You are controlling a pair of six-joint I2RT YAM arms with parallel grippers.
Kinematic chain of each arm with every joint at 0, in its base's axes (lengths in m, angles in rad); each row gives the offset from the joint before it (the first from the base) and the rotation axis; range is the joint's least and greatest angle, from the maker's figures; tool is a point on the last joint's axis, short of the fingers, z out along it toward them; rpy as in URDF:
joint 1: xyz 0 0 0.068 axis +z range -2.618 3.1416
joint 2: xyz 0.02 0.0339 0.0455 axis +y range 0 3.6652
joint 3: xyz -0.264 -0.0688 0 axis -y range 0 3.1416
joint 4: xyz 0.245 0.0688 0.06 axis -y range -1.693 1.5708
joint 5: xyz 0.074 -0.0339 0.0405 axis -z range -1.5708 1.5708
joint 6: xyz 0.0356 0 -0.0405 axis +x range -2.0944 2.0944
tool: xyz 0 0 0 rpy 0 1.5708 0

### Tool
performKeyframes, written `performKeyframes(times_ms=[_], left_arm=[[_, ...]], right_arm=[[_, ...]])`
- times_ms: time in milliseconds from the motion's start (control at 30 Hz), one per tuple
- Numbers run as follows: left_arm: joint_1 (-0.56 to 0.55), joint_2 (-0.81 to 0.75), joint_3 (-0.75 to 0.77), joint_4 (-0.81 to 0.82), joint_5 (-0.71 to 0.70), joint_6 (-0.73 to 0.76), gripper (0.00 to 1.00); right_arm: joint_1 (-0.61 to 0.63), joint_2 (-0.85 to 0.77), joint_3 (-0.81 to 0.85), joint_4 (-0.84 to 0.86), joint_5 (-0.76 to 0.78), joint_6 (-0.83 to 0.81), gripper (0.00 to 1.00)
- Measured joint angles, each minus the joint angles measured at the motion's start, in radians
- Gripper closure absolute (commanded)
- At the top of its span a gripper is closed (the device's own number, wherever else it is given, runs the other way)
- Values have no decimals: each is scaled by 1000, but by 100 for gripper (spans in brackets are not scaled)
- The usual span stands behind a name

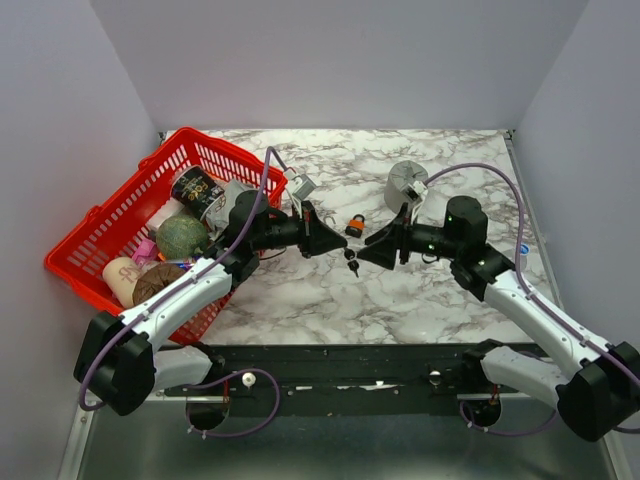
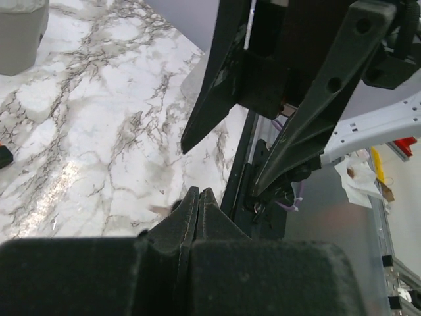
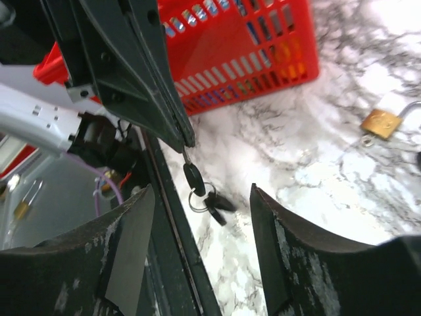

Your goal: Unlock with the key

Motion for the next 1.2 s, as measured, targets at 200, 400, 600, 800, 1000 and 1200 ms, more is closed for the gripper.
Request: performKeyframes(times_ms=[200, 400, 600, 800, 1000, 1200], left_arm=[[0, 0, 0, 38, 65, -3, 100], [0, 0, 0, 54, 92, -10, 100], [-7, 0, 0, 64, 104, -14, 100], [-9, 0, 0, 66, 109, -14, 100], [-10, 1, 0, 62, 110, -15, 100], [-10, 1, 0, 60, 110, -15, 100]], right_arm=[[14, 35, 0, -8, -75, -18, 49], [32, 65, 0, -11, -105, -22, 55], [46, 68, 0, 8, -107, -14, 60], [58, 78, 0, 27, -110, -8, 81], [65, 83, 0, 47, -128, -8, 99], [69, 84, 0, 47, -129, -11, 99]])
